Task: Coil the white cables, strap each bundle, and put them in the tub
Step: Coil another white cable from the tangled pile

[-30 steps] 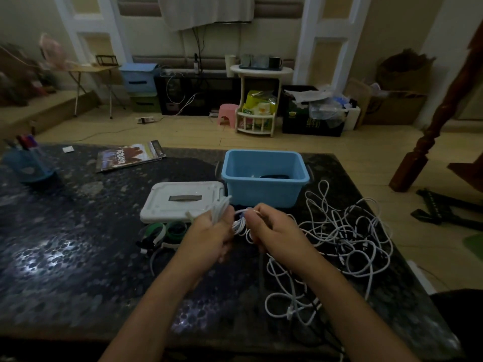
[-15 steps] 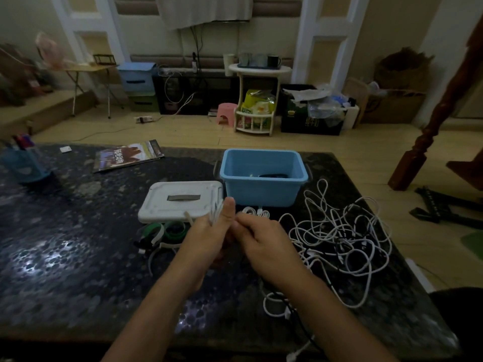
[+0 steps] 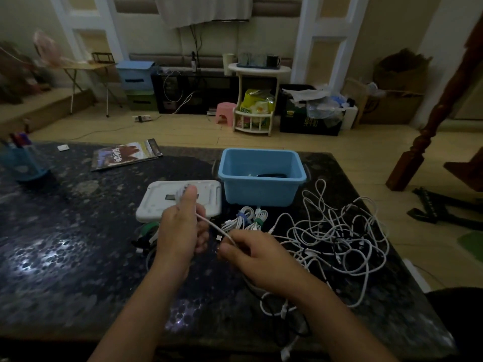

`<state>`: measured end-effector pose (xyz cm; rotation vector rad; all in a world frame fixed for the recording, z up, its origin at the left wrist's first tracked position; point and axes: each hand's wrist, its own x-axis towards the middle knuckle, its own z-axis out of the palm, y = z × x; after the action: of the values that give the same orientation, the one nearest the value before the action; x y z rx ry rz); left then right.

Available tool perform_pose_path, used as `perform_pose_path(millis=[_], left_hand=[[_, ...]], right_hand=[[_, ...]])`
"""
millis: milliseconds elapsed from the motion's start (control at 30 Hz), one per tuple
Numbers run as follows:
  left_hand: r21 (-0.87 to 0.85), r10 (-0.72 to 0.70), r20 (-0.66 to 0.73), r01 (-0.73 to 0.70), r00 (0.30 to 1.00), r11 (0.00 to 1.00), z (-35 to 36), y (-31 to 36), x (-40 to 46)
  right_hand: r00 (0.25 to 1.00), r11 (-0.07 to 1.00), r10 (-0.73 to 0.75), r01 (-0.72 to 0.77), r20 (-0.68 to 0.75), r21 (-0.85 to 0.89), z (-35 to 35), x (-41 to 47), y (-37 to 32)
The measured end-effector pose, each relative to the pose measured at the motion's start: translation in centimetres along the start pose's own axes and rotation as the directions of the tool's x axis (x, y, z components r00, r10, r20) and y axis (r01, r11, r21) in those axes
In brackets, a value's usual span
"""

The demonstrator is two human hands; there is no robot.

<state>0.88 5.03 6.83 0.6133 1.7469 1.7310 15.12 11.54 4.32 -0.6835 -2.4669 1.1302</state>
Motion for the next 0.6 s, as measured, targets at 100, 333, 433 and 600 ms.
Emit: perform_pose_path(millis=[100,333,433,600], left_hand=[[0.041,0.068,-0.025,-0.066,0.997,0.997,0.1,-0.3,0.2],[-0.146,0.096,0.089,-0.082,0.991,0.986,1.4,-0.5,-1.2],[-0.215,0.007,0.192,0.035,0.981,0.976,1.2,0.1,-1.3],[-0.178,-0.047,0.403,0.129,0.914,0.976,-0.8,0.9,-0.9]], right_hand=[[0.998,1.0,-0.03,0.03,0.06,0.01,1.2,0.0,-0.4],[0.987,0.951,-0.041,0.086,0.155,-0.297,3.6,0.6,-0.5],[0.985,0.931,0.037,0.027,0.17,-0.363,3.4,0.7,0.2],[0.988,0.937,0.154,-0.137,0.029,-0.322,1.1,0.6,2.6]])
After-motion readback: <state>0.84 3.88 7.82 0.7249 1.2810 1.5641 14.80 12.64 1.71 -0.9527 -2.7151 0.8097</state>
